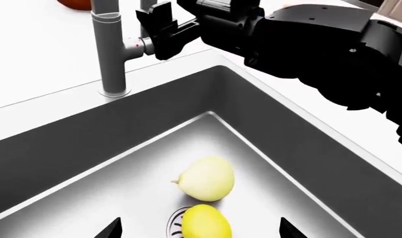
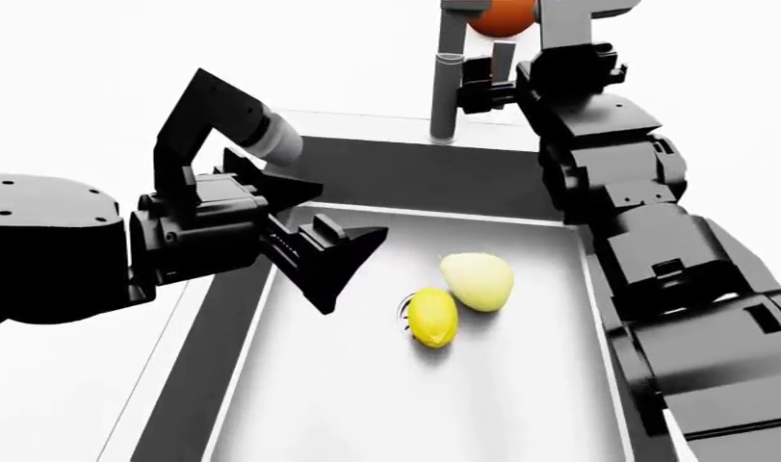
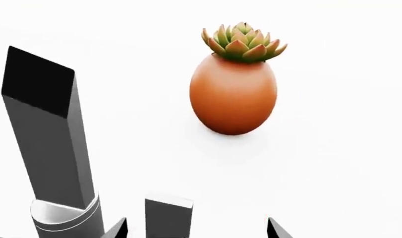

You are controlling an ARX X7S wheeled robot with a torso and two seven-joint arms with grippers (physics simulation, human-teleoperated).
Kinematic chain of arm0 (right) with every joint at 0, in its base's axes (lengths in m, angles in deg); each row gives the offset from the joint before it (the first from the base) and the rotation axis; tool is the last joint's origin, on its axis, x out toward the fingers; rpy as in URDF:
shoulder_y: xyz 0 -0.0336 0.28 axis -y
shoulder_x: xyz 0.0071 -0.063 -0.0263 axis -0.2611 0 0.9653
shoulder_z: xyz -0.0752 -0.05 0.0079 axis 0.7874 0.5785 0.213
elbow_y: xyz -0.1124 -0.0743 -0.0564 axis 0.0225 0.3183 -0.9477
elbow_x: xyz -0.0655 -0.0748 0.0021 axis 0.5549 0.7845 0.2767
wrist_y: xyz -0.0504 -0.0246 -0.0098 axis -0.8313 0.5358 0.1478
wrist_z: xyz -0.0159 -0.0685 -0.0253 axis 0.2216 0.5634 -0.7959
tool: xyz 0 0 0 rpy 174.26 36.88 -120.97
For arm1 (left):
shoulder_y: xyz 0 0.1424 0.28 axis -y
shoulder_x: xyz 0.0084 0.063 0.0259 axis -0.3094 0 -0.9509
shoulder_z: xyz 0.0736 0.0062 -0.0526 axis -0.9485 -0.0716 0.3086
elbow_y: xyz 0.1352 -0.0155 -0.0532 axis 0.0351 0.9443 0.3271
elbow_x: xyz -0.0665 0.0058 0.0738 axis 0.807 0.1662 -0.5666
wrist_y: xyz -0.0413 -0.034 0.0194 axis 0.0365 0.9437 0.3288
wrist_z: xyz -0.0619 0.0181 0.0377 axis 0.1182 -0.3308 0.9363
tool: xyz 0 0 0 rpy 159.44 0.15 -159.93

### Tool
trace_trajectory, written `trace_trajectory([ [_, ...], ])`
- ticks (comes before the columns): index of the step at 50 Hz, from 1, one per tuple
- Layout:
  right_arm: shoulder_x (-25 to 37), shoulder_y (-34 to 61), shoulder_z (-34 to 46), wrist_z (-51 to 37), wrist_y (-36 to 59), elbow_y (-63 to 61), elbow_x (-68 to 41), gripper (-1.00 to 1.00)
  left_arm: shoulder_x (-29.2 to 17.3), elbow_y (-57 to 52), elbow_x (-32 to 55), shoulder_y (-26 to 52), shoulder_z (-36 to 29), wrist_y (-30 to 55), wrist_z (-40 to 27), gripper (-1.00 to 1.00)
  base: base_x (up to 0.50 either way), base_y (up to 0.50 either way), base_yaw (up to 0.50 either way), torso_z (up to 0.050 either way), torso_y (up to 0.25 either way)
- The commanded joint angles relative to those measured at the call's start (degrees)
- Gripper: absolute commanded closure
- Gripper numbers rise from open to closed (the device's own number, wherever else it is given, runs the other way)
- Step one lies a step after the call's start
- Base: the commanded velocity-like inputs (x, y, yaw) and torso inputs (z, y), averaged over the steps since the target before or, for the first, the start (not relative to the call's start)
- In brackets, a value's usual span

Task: Pick up the fruits and vegetables and place them in the sink. Turn on the sink faucet to wash them. Then turn the sink off and put them in the tray.

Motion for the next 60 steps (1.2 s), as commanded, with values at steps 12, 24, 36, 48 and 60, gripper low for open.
trace_trajectory([
  [12, -0.75, 3.46, -17.44, -3.09, 11.55, 1.31, 16.70, -1.00, -0.24, -0.37, 0.35, -0.26, 0.39, -0.28, 0.38, -1.00, 0.00, 0.00, 0.00, 0.000, 0.000],
  [24, 0.68, 3.48, -25.31, -7.37, 10.94, 1.30, 18.35, -1.00, -0.64, -0.90, 0.63, -0.36, 0.65, -0.41, -0.01, -1.00, 0.00, 0.00, 0.00, 0.000, 0.000],
  [36, 1.24, 3.05, -29.11, -7.11, 9.77, 1.30, 19.62, -1.00, -0.48, -0.74, 0.74, -0.02, 0.61, -0.01, -0.19, -1.00, 0.00, 0.00, 0.00, 0.000, 0.000],
  [48, 3.09, 5.57, -30.22, -5.95, 4.51, 0.57, 20.27, -1.00, -0.32, -1.06, 0.73, -0.19, 0.45, 0.15, -0.48, -1.00, 0.00, 0.00, 0.00, 0.000, 0.000],
  [60, 4.30, 3.56, -30.49, -4.56, 5.68, -3.09, 19.46, -1.00, -0.17, -1.11, 1.02, 0.29, 0.44, 0.63, -0.99, -1.00, 0.00, 0.00, 0.00, 0.000, 0.000],
])
